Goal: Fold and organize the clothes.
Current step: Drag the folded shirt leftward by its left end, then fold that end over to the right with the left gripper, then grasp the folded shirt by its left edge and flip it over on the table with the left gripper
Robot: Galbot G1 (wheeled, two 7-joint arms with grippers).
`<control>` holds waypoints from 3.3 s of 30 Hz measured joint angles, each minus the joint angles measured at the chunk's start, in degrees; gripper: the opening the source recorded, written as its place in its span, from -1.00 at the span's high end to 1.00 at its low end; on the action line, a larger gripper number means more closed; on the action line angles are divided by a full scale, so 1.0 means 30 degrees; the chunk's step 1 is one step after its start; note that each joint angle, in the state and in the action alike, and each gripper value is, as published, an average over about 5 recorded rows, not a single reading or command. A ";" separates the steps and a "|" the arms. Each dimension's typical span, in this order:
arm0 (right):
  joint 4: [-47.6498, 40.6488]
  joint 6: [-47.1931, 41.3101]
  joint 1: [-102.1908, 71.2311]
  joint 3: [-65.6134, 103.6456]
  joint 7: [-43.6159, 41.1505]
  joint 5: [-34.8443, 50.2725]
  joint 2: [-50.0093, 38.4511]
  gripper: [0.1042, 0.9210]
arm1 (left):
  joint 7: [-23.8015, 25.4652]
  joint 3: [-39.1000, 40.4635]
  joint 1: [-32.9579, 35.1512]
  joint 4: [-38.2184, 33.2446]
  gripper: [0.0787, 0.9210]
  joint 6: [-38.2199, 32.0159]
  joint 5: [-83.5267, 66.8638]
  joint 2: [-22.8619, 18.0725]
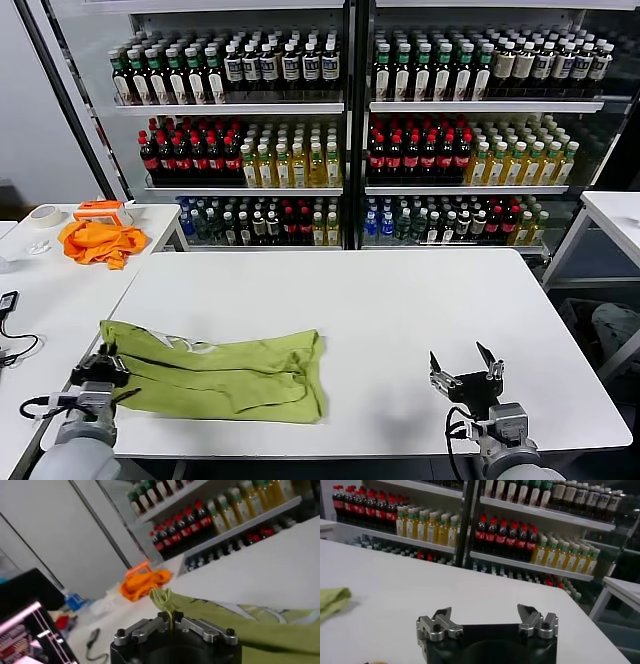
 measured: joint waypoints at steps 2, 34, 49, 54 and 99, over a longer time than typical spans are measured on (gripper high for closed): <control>-0.0039 0.0032 -0.0045 0.0075 0.0011 0.0019 -0.0001 -0.76 | 0.0137 0.0161 -0.0045 -0.0472 0.94 0.0095 -0.0036 -0.0028; -0.0674 0.0148 -0.0120 0.0648 0.0059 0.0124 0.0248 -0.76 | 0.1660 0.7599 -0.3946 -0.1664 0.94 0.0534 -0.6143 -0.3828; -0.0870 0.0176 -0.0069 0.0579 0.0040 0.0102 0.0243 -0.76 | 0.2011 0.9016 -0.4497 -0.0751 0.77 0.0316 -0.6129 -0.4694; -0.0783 0.0184 -0.0026 0.0577 0.0022 0.0115 0.0163 -0.76 | 0.2118 0.9109 -0.4751 -0.0368 0.40 -0.0334 -0.6147 -0.5046; -0.0181 0.0558 -0.0273 0.0854 -0.0082 0.0118 -0.0139 -0.76 | 0.2707 0.4173 -0.2305 0.2528 -0.24 -0.0165 -0.3657 -0.5034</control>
